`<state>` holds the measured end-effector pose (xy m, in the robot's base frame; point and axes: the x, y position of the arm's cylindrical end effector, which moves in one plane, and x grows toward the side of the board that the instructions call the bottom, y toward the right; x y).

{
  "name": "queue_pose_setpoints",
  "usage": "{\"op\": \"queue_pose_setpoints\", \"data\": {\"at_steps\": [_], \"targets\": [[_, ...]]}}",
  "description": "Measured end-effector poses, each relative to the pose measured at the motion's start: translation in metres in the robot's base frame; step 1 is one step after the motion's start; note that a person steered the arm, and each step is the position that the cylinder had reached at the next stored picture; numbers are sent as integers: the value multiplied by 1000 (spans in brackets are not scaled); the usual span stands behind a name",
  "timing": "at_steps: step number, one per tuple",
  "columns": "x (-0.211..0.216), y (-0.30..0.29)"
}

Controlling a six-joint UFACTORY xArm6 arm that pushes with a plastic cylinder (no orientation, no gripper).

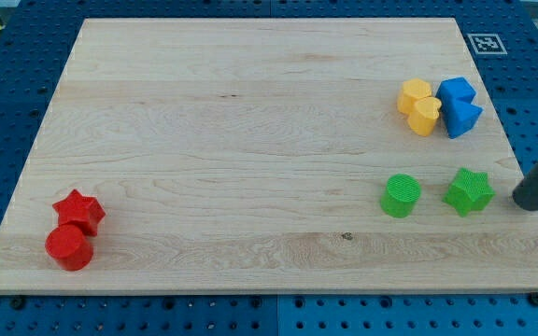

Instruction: Move the green star a bit down and up

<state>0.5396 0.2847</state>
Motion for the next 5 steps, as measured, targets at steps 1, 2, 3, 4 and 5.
{"op": "queue_pose_setpoints", "data": {"at_steps": [1, 2, 3, 4, 5], "targets": [[13, 0], [13, -20], [8, -57], [-7, -86], [-17, -117]]}}
